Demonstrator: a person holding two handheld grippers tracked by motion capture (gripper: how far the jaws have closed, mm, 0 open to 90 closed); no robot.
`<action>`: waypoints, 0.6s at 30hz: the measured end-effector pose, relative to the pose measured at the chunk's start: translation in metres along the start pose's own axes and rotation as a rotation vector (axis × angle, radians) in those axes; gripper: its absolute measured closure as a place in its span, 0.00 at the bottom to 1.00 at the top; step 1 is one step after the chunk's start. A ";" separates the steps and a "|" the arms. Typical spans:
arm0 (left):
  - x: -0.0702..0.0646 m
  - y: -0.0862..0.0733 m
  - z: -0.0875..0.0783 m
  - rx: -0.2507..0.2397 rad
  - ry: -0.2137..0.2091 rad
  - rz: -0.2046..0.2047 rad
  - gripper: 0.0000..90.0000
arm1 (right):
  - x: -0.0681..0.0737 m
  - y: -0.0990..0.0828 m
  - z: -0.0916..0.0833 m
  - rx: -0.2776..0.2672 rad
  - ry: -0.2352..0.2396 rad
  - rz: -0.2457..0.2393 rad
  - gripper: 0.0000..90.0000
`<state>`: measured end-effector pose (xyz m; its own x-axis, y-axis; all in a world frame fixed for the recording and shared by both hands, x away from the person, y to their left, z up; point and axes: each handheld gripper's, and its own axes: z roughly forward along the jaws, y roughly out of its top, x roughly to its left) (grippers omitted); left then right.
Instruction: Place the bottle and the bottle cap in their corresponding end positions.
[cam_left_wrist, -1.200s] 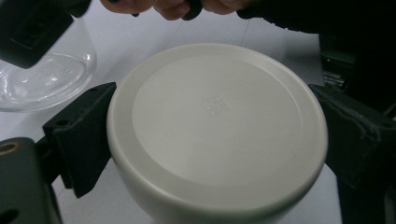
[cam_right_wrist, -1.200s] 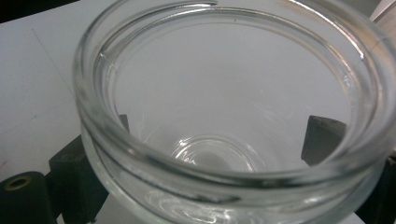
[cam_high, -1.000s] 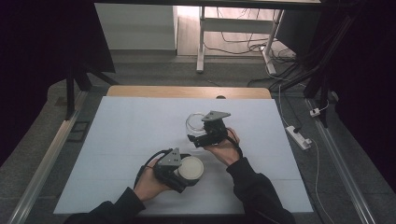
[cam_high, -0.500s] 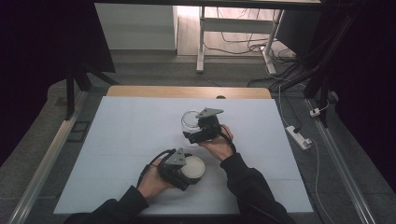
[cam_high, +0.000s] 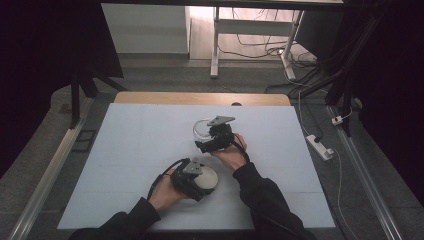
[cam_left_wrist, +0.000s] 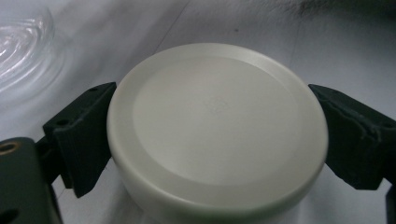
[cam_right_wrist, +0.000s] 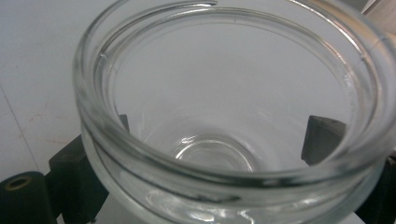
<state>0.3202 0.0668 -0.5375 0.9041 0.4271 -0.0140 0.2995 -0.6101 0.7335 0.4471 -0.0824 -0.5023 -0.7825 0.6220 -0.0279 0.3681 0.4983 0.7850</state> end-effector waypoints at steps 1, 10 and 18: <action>0.000 0.000 0.001 0.009 0.000 0.000 0.09 | 0.000 -0.001 0.001 0.001 0.000 0.003 0.07; 0.000 0.002 0.009 0.080 0.014 0.011 0.09 | 0.002 -0.004 0.003 0.006 -0.006 -0.028 0.07; 0.002 0.002 0.010 0.095 0.002 -0.007 0.08 | 0.001 -0.006 0.002 0.015 0.002 -0.015 0.07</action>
<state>0.3254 0.0595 -0.5427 0.9015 0.4324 -0.0176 0.3332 -0.6675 0.6659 0.4453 -0.0833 -0.5080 -0.7887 0.6135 -0.0385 0.3640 0.5165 0.7751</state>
